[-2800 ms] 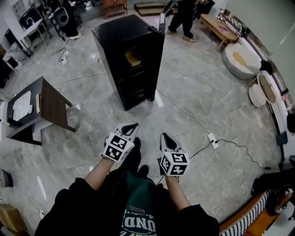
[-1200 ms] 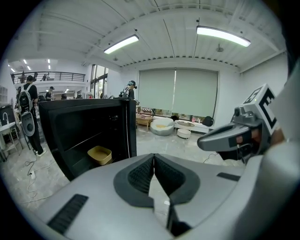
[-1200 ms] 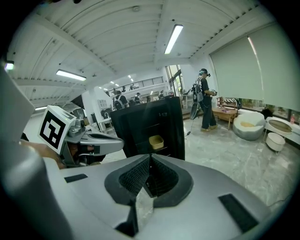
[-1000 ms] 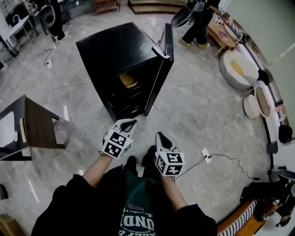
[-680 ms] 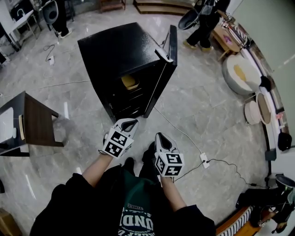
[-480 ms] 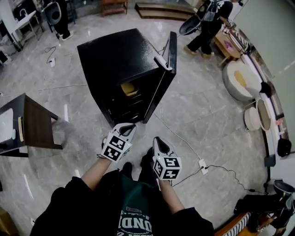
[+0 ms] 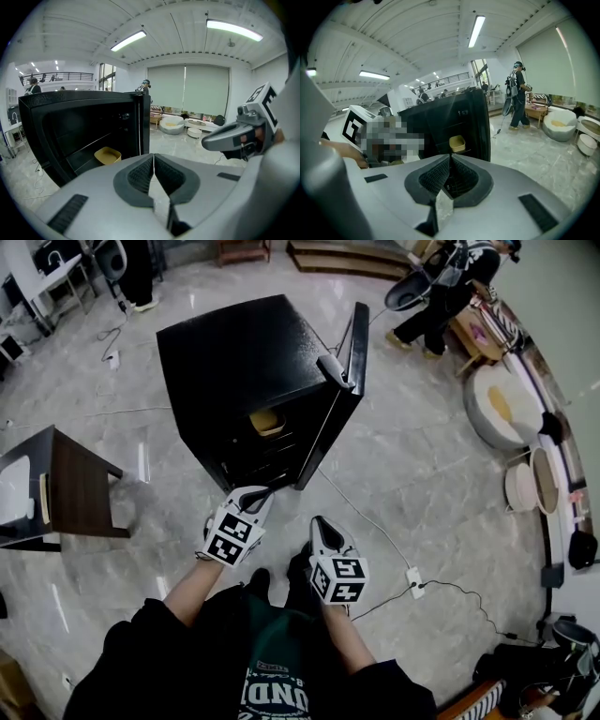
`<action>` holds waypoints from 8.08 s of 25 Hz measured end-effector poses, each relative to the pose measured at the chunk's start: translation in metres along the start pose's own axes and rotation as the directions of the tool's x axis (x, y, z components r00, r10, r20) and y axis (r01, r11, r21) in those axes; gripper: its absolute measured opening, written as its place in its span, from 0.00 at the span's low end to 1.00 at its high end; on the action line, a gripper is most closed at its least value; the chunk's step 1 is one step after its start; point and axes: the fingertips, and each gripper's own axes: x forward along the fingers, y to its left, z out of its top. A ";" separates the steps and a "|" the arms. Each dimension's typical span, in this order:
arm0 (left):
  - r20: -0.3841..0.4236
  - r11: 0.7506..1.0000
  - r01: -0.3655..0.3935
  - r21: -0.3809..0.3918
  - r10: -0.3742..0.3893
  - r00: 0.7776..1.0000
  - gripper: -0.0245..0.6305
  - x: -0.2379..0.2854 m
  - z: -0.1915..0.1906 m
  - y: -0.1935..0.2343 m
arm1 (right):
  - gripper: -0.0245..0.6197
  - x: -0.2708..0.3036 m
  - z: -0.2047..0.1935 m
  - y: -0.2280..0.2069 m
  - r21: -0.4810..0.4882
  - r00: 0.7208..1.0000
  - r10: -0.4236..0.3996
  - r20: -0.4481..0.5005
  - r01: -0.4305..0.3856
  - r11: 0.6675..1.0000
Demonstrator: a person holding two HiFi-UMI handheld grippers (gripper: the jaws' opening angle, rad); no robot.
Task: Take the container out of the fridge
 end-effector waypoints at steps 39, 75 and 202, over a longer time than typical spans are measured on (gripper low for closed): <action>-0.161 0.984 0.011 0.179 0.018 0.987 0.28 0.049 -0.007 0.033 | 0.09 0.012 -0.020 -0.030 0.056 0.998 -0.006 -0.055 0.009 0.998; -0.308 0.931 -0.006 0.364 0.126 0.943 0.29 0.152 -0.032 0.097 | 0.09 0.059 -0.019 -0.072 0.055 0.988 0.043 -0.150 -0.035 0.998; -0.518 0.735 0.244 0.633 0.169 0.838 0.08 0.105 -0.085 0.050 | 0.09 0.008 -0.023 -0.045 0.081 0.997 0.003 -0.079 0.004 0.997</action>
